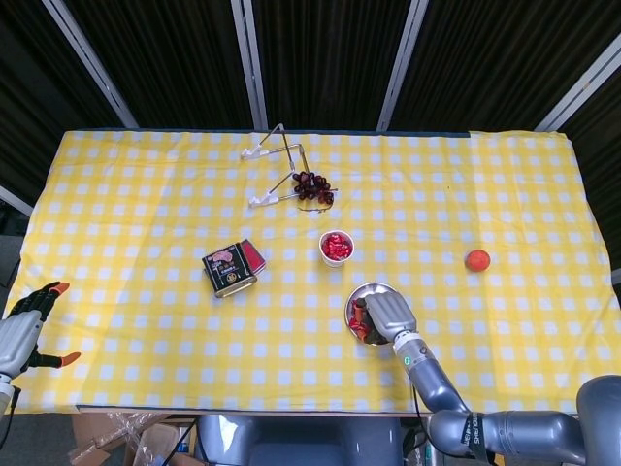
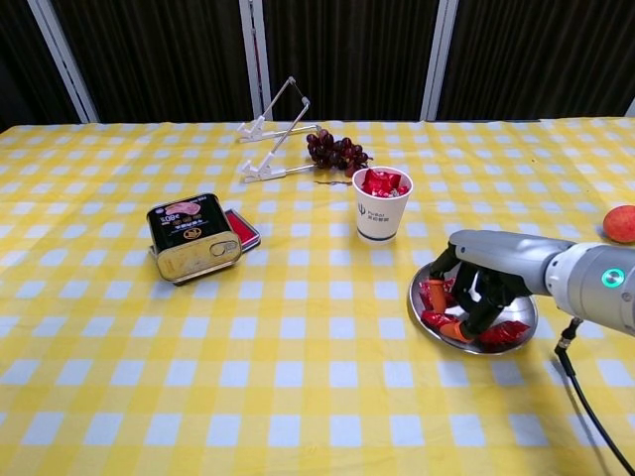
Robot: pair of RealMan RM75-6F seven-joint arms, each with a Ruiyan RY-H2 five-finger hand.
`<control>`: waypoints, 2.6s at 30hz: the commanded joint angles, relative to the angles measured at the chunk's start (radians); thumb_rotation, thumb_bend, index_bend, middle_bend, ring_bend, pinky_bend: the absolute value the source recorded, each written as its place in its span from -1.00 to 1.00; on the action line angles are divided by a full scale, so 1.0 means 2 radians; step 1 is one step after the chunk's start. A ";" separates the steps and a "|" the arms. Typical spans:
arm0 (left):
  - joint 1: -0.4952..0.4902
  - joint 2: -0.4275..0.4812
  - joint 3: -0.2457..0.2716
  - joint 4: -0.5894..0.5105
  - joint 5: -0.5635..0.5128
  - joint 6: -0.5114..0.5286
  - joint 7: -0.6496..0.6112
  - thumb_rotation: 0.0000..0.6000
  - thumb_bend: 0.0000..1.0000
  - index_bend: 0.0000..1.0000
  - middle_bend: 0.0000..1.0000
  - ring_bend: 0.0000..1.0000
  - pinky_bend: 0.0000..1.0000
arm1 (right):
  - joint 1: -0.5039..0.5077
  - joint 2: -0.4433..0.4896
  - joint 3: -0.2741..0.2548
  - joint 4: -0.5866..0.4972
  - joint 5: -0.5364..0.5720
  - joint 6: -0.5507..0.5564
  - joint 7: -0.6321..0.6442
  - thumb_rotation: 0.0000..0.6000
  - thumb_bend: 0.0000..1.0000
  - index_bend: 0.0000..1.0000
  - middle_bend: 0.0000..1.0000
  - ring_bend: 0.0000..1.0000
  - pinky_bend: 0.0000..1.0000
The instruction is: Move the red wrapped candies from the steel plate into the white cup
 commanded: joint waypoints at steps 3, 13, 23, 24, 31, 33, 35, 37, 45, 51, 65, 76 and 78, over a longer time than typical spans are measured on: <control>0.000 0.000 0.000 0.000 0.000 0.000 0.000 1.00 -0.81 -1.00 -1.00 -1.00 -1.00 | 0.002 0.017 0.016 -0.015 -0.007 0.007 0.002 1.00 -0.04 0.18 0.61 0.92 0.86; -0.001 0.000 0.000 0.001 0.002 -0.001 -0.001 1.00 -0.81 -1.00 -1.00 -1.00 -1.00 | 0.021 0.059 0.069 -0.038 0.000 0.013 0.006 1.00 -0.04 0.18 0.61 0.92 0.86; -0.002 0.000 -0.001 0.001 -0.002 -0.004 -0.002 1.00 -0.81 -1.00 -1.00 -1.00 -1.00 | 0.068 0.043 0.121 0.009 0.021 -0.010 0.012 1.00 -0.04 0.18 0.61 0.92 0.86; -0.002 0.000 -0.001 0.001 -0.003 -0.005 -0.002 1.00 -0.81 -1.00 -1.00 -1.00 -1.00 | 0.074 0.038 0.124 0.020 0.025 -0.014 0.011 1.00 -0.04 0.18 0.61 0.92 0.86; -0.004 0.001 -0.002 0.002 -0.006 -0.009 -0.004 1.00 -0.81 -1.00 -1.00 -1.00 -1.00 | 0.103 0.006 0.139 0.096 0.047 -0.037 0.020 1.00 -0.04 0.18 0.61 0.92 0.86; -0.004 0.001 -0.002 0.001 -0.006 -0.010 -0.004 1.00 -0.81 -1.00 -1.00 -1.00 -1.00 | 0.107 0.000 0.140 0.110 0.052 -0.042 0.023 1.00 -0.04 0.18 0.61 0.92 0.86; -0.005 0.001 -0.002 0.001 -0.006 -0.011 -0.005 1.00 -0.81 -1.00 -1.00 -1.00 -1.00 | 0.109 -0.006 0.139 0.122 0.056 -0.047 0.025 1.00 -0.04 0.18 0.61 0.92 0.86; -0.005 0.002 -0.002 0.001 -0.008 -0.014 -0.006 1.00 -0.81 -1.00 -1.00 -1.00 -1.00 | 0.113 -0.013 0.136 0.136 0.060 -0.055 0.026 1.00 -0.04 0.18 0.61 0.92 0.86; -0.007 0.004 -0.001 -0.001 -0.010 -0.017 -0.007 1.00 -0.81 -1.00 -1.00 -1.00 -1.00 | 0.117 -0.024 0.123 0.154 0.066 -0.061 0.021 1.00 -0.03 0.02 0.61 0.92 0.86; -0.006 0.005 -0.001 -0.001 -0.008 -0.016 -0.009 1.00 -0.81 -1.00 -1.00 -1.00 -1.00 | 0.118 -0.020 0.122 0.147 0.062 -0.044 0.016 1.00 -0.15 -0.30 0.61 0.92 0.86; -0.001 -0.001 -0.004 0.001 -0.001 0.002 -0.011 1.00 -0.81 -1.00 -1.00 -1.00 -1.00 | 0.050 0.072 0.116 0.008 -0.035 0.059 0.042 1.00 -0.16 -0.35 0.47 0.65 0.58; 0.019 -0.024 -0.009 0.024 0.052 0.066 -0.023 1.00 -0.82 -1.00 -1.00 -1.00 -1.00 | -0.123 0.199 -0.028 -0.075 -0.237 0.211 0.080 1.00 -0.21 -1.00 -0.87 -0.98 -0.84; 0.022 -0.028 -0.008 0.031 0.061 0.079 -0.019 1.00 -0.82 -1.00 -1.00 -1.00 -1.00 | -0.148 0.209 -0.048 -0.080 -0.249 0.226 0.088 1.00 -0.24 -1.00 -0.98 -1.00 -0.97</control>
